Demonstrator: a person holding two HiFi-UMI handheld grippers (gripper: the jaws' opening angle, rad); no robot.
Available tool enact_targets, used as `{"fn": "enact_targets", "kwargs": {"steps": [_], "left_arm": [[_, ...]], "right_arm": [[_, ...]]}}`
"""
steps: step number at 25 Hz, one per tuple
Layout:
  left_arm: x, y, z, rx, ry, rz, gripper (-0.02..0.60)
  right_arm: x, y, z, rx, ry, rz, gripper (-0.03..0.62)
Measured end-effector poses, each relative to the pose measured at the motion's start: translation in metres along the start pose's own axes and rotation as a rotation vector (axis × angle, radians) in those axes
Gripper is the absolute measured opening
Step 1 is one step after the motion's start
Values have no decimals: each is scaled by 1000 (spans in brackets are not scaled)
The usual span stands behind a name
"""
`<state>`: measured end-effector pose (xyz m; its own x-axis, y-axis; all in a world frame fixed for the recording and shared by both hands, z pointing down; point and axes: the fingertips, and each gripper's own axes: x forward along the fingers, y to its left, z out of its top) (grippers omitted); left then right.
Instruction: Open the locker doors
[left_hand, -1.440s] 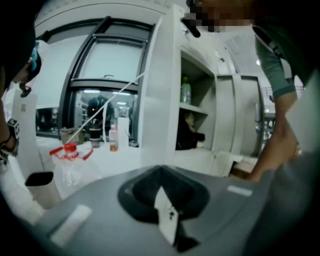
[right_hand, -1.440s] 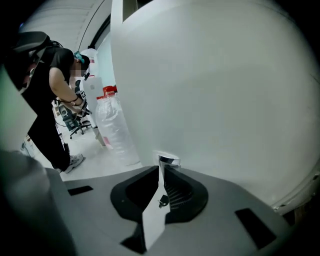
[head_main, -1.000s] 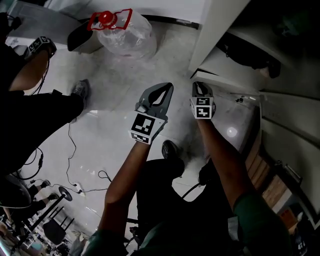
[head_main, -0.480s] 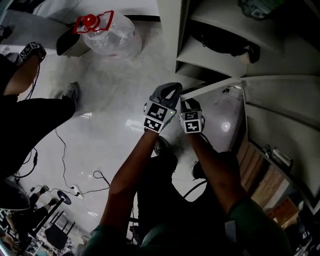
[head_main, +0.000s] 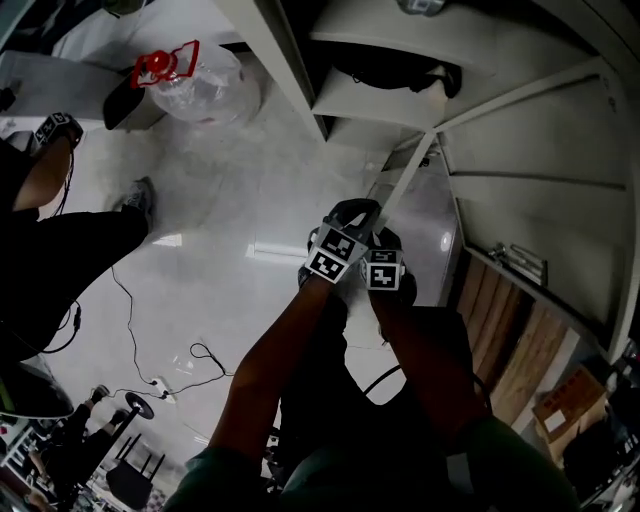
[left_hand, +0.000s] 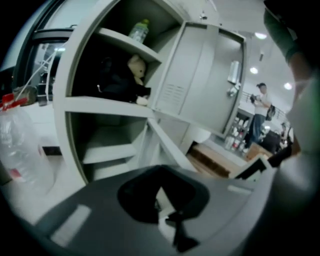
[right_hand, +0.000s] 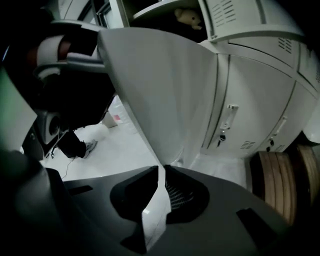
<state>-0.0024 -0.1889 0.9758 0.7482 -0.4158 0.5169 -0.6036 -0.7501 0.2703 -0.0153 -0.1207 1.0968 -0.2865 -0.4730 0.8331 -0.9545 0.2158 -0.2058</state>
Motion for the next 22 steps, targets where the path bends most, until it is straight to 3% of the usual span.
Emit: {"fn": "enact_targets", "kwargs": {"steps": [6,11,15,22], "left_arm": [[21,-57,-7,-82,36,-109,-6],[11,-92,16,-69,69,-137,-6],[-21,-101,74,-53,3,-103,-6],[-99,-101,203,12,-144,-19,-6]], "right_arm": [[-47,-45,-14,68,20,-61,11],[-101,-62,-3,56,9,-87,11],[-151,-56,22,30,-13,-83,11],[-255,-11,119,40,-178,2,11]]}}
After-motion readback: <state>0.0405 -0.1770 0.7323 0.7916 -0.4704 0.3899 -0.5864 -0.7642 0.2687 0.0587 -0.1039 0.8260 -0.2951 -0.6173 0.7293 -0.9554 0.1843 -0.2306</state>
